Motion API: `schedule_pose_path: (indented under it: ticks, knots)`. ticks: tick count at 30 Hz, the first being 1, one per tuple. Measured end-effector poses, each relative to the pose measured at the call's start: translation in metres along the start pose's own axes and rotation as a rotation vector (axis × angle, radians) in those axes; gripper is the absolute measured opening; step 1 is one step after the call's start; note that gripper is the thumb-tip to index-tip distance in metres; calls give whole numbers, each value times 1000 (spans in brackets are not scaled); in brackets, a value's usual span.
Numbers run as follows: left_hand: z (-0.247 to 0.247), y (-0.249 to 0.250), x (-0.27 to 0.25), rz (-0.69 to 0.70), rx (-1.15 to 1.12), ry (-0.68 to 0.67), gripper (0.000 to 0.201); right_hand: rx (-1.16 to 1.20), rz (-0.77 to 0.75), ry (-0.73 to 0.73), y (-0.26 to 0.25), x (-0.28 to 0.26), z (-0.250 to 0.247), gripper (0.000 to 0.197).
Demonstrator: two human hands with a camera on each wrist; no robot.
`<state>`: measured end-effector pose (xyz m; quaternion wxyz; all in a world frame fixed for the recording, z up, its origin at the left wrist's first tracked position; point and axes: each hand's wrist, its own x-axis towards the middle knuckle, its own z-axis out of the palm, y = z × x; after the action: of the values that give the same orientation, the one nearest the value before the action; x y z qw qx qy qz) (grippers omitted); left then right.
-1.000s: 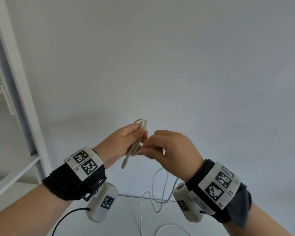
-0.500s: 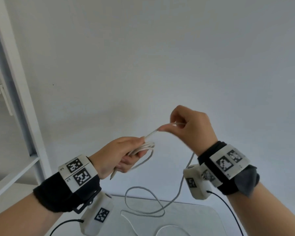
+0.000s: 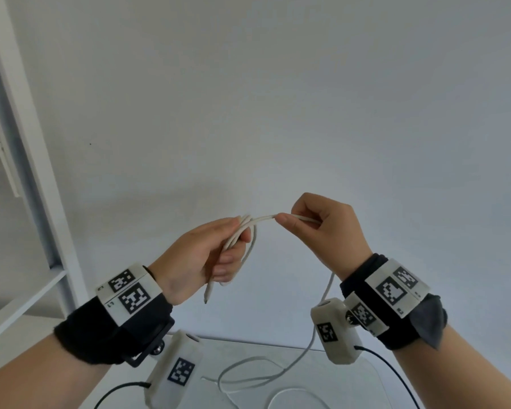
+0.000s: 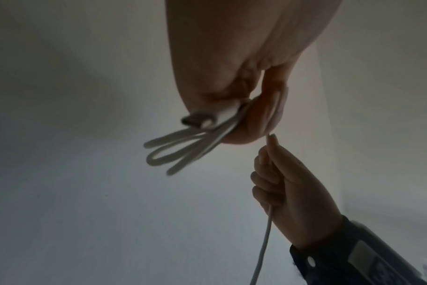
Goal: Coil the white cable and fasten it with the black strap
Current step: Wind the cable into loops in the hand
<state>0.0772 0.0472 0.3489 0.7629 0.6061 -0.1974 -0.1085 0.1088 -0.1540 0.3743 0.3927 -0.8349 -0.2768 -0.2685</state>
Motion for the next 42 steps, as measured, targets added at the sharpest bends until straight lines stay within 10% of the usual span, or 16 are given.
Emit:
schedule_pose_path:
  ticks: [13, 24, 28, 32, 42]
  knots:
    - [2, 8, -3, -10, -114, -65, 31, 266, 96, -170, 5, 6, 13, 35]
    - [-41, 55, -4, 34, -701, -438, 33, 306, 425, -335, 85, -42, 25, 26]
    - [-52, 65, -5, 111, -622, -336, 38, 318, 526, -261, 103, -61, 27, 24]
    - [-41, 58, -6, 222, -312, 61, 33, 353, 552, -134, 96, -65, 30, 17]
    - [-35, 44, 5, 246, -258, 141, 29, -151, 255, -388, 51, -63, 38, 15]
